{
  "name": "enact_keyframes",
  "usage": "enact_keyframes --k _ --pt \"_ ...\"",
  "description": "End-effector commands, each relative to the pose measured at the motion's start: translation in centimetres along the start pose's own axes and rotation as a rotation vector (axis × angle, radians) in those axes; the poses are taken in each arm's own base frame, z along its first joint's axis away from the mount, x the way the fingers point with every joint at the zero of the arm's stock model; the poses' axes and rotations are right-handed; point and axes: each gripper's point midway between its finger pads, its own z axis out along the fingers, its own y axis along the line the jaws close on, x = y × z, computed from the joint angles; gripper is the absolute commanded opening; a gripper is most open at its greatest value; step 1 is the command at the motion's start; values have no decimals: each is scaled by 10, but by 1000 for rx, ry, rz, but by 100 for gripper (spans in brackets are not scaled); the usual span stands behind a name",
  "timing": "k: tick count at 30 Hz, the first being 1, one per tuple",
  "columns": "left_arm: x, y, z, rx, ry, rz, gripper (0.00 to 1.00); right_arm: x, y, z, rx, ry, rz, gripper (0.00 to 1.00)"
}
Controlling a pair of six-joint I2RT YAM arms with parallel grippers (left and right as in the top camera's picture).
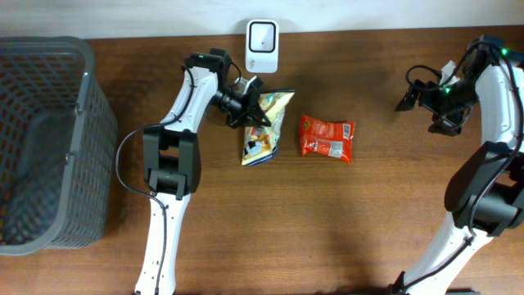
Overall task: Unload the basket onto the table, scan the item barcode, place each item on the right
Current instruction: 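Lower the yellow bag onto the table left of the red bag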
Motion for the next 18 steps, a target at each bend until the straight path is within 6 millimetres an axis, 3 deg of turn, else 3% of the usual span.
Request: enact_keyframes --k 1,3,4,7,8,9,10,12,13,16,18 --pt "-1 76 -27 -344 -36 -139 1 -1 3 -5 4 -15 -5 99" --pt "3 73 -33 -353 -26 -142 7 -1 3 -5 4 -15 -6 99" --pt "4 66 -38 -353 -20 -113 18 -1 3 -5 4 -15 -5 99" --pt "5 16 -73 -353 -63 6 46 -1 3 -5 4 -15 -5 99" --pt "0 -2 -86 -353 -114 59 65 -1 3 -5 4 -15 -6 99" --pt "-5 -15 -97 -358 -159 100 99 -1 3 -5 4 -15 -5 99" --pt "-11 0 -116 -511 -211 104 99 -1 3 -5 4 -15 -6 99" --pt "-10 53 -148 -846 -257 -50 100 -1 3 -5 4 -15 -6 99" --pt "-6 69 -153 -927 -234 -72 100 -1 3 -5 4 -15 -5 99" --pt "6 102 -135 -947 -126 -130 91 -1 3 -5 4 -15 -5 99" --pt "12 87 -97 -716 -22 -51 86 -1 3 -5 4 -15 -5 99"
